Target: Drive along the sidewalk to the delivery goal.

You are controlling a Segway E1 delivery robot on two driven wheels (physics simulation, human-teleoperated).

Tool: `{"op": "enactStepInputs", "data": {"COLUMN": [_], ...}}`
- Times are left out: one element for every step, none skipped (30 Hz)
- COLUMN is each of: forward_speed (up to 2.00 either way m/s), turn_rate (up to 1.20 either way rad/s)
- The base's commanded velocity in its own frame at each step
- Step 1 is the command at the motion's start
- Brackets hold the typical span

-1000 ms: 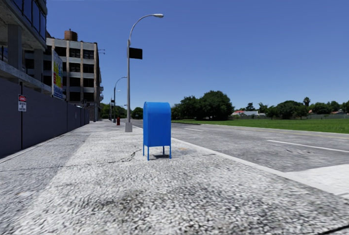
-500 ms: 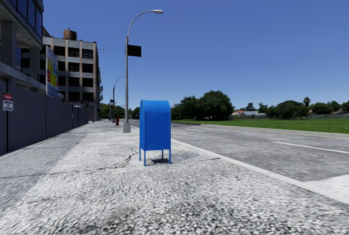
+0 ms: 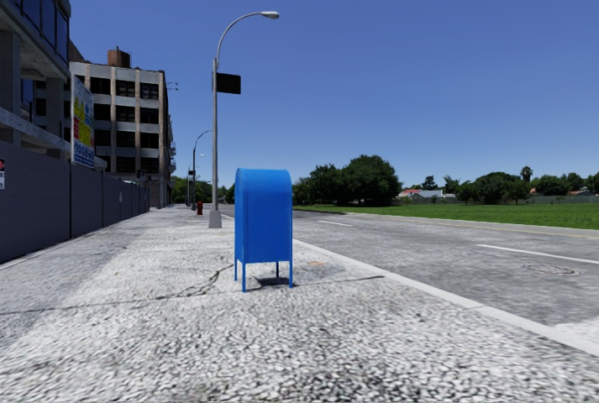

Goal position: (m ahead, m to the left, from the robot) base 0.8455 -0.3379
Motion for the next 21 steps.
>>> {"op": "enactStepInputs", "data": {"forward_speed": [0.27,0.27,0.26,0.18,0.11,0.11,0.08,0.04,0.04,0.03,0.01,0.0,0.0,0.0,0.0,0.0,0.0,0.0,0.0,0.0,0.0], "turn_rate": [0.0,0.0,0.0,0.0,0.0,0.0,0.0,0.0,0.0,0.0,0.0,0.0,0.0,0.0,0.0,0.0,0.0,0.0,0.0,0.0,0.0]}}
